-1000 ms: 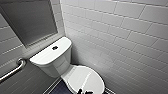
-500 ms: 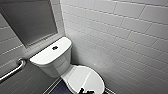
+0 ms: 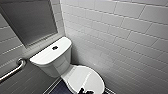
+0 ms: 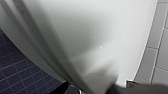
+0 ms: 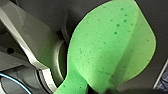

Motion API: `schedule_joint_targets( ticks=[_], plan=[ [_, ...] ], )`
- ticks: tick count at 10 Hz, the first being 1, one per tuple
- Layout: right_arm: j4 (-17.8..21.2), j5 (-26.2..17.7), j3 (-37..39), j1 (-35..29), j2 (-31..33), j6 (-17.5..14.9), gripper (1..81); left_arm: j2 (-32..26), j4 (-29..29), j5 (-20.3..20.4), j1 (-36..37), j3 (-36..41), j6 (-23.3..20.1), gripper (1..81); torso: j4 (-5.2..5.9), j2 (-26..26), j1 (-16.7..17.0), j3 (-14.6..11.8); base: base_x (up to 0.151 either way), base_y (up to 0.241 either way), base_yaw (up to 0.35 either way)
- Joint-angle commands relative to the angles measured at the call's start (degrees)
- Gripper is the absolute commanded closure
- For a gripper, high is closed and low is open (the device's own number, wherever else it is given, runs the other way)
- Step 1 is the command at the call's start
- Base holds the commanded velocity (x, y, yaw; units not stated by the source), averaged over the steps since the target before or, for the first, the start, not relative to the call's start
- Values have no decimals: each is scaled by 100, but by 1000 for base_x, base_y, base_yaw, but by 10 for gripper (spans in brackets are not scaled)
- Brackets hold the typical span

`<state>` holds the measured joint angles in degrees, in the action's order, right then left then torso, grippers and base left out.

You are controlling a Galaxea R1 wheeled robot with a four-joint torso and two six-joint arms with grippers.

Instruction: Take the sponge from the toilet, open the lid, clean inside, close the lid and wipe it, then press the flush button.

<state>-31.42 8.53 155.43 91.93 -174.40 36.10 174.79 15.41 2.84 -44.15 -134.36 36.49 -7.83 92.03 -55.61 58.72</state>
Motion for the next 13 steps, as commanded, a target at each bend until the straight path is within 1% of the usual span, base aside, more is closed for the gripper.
schedule_joint_targets(
  ticks=[1, 5, 7, 9, 13],
  plan=[
    [4, -256, 21, 15, 17, 11, 811, 153, 103, 120, 1000, 156, -1, 10, 0, 0, 0, 0, 0, 0, 0],
    [13, -256, 4, -3, 16, 11, 811, -136, 103, 129, 1001, 753, 104, 10, 0, 0, 0, 0, 0, 0, 0],
    [13, -256, 4, -3, 8, 11, 811, -242, 103, 138, 1009, 920, 131, 10, 0, 0, 0, 0, 0, 0, 0],
    [12, -256, 4, -3, -1, 11, 811, -181, 94, 129, 1009, 807, 157, 10, 0, -2, 0, 0, 0, 0, 0],
    [13, -256, 21, -12, 8, 11, 811, 126, 103, 138, 1009, 105, 175, 10, 0, 0, 0, 0, 0, 0, 0]
  ],
)
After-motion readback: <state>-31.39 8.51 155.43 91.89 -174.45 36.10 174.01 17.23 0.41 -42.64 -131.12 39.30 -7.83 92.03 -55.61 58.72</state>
